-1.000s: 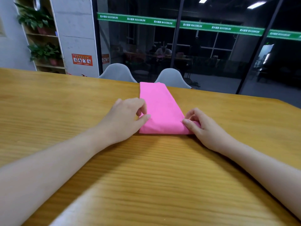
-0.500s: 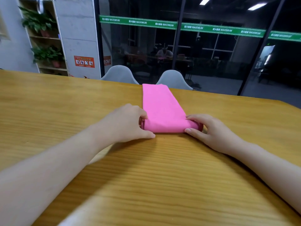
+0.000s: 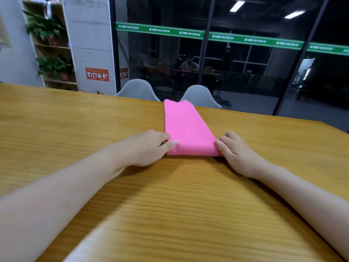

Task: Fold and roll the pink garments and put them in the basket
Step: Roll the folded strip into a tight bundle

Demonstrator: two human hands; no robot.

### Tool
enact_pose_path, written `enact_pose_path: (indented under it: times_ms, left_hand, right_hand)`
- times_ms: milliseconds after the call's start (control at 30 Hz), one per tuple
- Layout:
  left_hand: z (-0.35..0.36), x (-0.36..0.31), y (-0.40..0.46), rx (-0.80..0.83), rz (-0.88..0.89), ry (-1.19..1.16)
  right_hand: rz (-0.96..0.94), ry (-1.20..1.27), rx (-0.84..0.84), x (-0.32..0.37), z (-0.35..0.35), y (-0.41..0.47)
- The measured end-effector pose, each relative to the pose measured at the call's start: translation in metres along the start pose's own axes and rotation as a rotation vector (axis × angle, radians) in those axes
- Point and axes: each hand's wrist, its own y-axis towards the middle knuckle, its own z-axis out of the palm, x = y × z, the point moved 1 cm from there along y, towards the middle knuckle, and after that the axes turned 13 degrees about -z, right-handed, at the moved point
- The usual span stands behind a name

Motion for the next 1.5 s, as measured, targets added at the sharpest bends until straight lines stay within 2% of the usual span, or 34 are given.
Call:
enact_pose_path:
  times_ms: [167, 300, 400, 467, 567, 633, 733, 900, 1067, 1267, 1500]
  left_hand:
    - [0.001, 0.001, -0.002, 0.018, 0.033, 0.104]
    - [0.002, 0.005, 0.002, 0.074, 0.032, 0.024]
    - [0.005, 0.006, 0.004, 0.055, 0.046, -0.004]
    - [0.005, 0.006, 0.003, -0.042, 0.091, 0.033]
    - [0.001, 0.004, 0.001, -0.317, 0.265, 0.038]
    - [-0.001, 0.002, 0.0, -0.389, 0.318, 0.078]
    - [0.0, 0.001, 0.0, -0.384, 0.252, 0.123]
    - [0.001, 0.0, 0.003, -0.304, 0.136, 0.142]
    - [0.007, 0.005, 0.013, -0.233, 0.114, 0.113]
    - [0.007, 0.004, 0.012, -0.049, 0.048, 0.006]
    - [0.002, -0.007, -0.009, -0.074, 0.141, 0.039]
  right_hand:
    - [0.001, 0.002, -0.027, 0.004, -0.003, -0.011]
    - [-0.205, -0.27, -0.147, 0.003, -0.009, -0.014]
    - [-0.235, -0.291, -0.169, 0.002, -0.011, -0.012]
    - [-0.181, -0.229, -0.147, 0.0, -0.007, -0.01]
    - [-0.089, -0.145, -0.094, -0.001, -0.004, -0.002]
    - [-0.017, -0.097, -0.042, -0.001, -0.004, 0.004]
    - [-0.007, -0.168, -0.023, -0.001, 0.0, 0.005]
    - [-0.216, -0.442, -0.168, 0.002, -0.001, -0.002]
    - [-0.105, -0.344, -0.084, -0.001, 0.005, 0.004]
    - [-0.025, -0.23, -0.027, 0.008, 0.002, 0.008]
    - [-0.064, -0.241, 0.038, 0.02, -0.008, -0.004]
